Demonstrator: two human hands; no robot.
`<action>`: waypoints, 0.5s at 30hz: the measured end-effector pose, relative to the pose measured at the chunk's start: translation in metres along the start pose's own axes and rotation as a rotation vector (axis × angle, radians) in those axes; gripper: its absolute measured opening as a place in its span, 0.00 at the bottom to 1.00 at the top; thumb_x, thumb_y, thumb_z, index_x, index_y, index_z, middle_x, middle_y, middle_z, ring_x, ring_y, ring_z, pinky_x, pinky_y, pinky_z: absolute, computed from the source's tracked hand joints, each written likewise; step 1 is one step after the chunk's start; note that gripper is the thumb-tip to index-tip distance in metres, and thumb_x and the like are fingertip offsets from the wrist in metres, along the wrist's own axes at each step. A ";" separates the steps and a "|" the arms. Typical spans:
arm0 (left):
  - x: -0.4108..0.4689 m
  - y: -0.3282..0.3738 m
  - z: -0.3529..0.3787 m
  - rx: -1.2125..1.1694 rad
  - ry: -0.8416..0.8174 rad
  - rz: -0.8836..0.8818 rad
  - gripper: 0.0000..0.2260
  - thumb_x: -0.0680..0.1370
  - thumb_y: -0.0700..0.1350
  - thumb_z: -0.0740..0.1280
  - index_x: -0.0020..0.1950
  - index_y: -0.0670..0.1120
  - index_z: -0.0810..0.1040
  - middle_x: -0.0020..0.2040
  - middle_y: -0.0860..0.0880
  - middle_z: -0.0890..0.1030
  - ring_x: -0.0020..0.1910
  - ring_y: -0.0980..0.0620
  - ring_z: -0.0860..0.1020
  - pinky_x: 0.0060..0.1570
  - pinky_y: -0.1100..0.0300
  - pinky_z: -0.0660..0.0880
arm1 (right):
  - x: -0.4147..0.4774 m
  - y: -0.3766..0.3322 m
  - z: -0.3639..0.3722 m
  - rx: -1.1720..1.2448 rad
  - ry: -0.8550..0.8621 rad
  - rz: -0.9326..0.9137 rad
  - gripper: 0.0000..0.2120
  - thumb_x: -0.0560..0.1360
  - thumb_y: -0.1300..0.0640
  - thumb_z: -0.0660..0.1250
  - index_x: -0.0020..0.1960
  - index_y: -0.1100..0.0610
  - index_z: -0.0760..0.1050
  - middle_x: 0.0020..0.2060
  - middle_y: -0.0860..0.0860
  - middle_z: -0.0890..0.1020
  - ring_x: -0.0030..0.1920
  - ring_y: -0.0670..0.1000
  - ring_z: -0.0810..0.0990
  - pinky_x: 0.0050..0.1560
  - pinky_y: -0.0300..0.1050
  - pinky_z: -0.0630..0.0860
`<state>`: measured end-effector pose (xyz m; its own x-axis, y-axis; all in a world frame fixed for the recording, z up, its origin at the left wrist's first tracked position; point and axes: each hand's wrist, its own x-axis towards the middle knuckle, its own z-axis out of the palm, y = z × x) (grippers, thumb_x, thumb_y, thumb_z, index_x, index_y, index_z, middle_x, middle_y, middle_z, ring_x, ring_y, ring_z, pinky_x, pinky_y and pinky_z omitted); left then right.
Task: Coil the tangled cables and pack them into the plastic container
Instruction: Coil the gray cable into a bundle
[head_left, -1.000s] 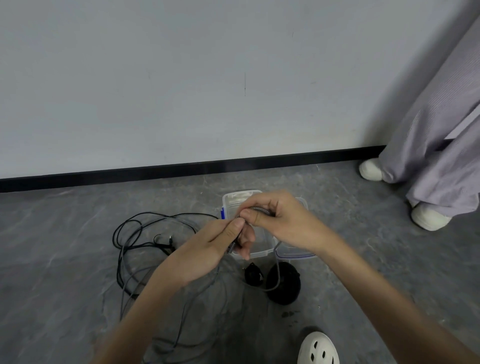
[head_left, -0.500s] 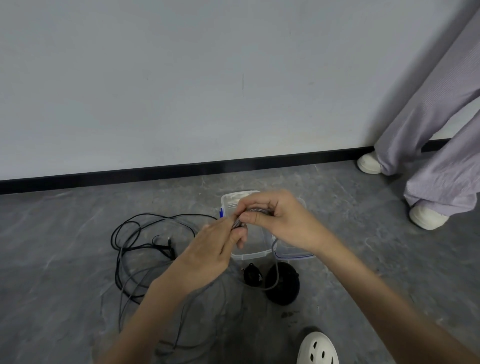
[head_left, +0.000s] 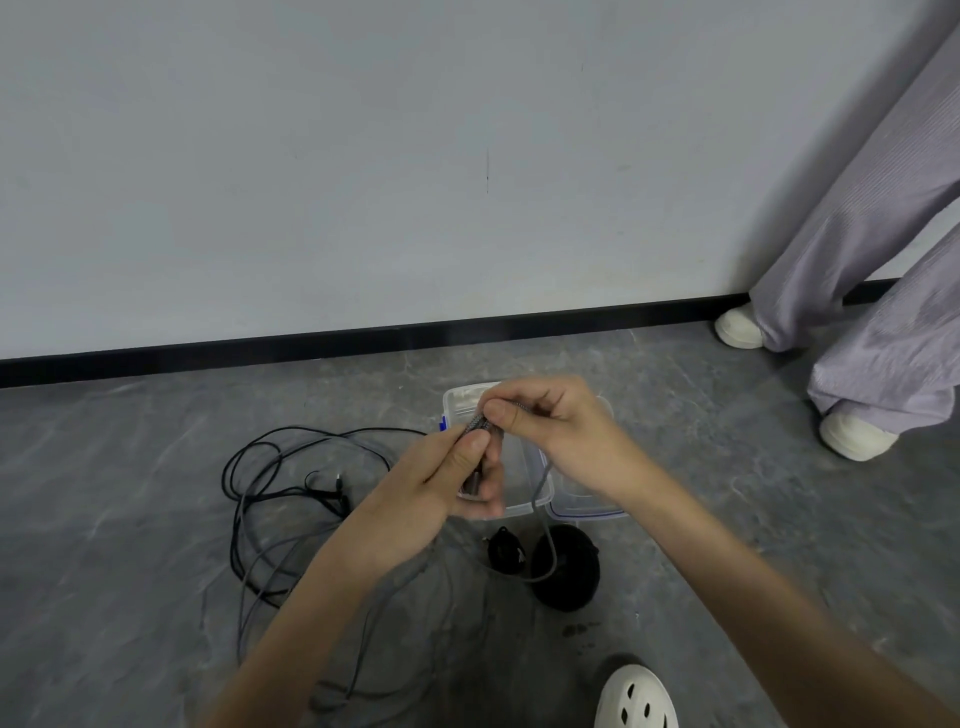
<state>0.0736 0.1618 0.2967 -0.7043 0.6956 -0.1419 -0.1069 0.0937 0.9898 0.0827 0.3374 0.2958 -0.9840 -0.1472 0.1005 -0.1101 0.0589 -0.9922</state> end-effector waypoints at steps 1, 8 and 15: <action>0.000 -0.001 -0.001 -0.024 -0.014 -0.004 0.14 0.80 0.53 0.56 0.45 0.45 0.74 0.33 0.55 0.73 0.35 0.55 0.76 0.46 0.58 0.80 | 0.000 0.001 0.000 0.008 0.002 0.005 0.07 0.77 0.64 0.64 0.48 0.67 0.80 0.35 0.64 0.82 0.40 0.56 0.81 0.51 0.44 0.78; 0.002 -0.006 0.001 -0.343 -0.128 -0.059 0.11 0.80 0.49 0.57 0.53 0.44 0.74 0.37 0.52 0.69 0.36 0.56 0.68 0.38 0.63 0.70 | 0.000 -0.003 -0.004 -0.034 0.009 0.018 0.08 0.75 0.58 0.64 0.49 0.56 0.81 0.44 0.71 0.80 0.47 0.53 0.81 0.55 0.39 0.77; 0.000 -0.001 -0.001 -0.459 -0.236 -0.010 0.11 0.82 0.49 0.55 0.50 0.45 0.74 0.37 0.51 0.69 0.36 0.56 0.68 0.37 0.64 0.69 | -0.001 -0.005 -0.005 -0.003 -0.056 0.118 0.13 0.82 0.62 0.55 0.54 0.61 0.78 0.37 0.51 0.85 0.43 0.46 0.82 0.54 0.43 0.78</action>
<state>0.0732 0.1614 0.2958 -0.5298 0.8430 -0.0931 -0.4468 -0.1840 0.8755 0.0836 0.3424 0.3011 -0.9807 -0.1944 -0.0217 0.0058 0.0819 -0.9966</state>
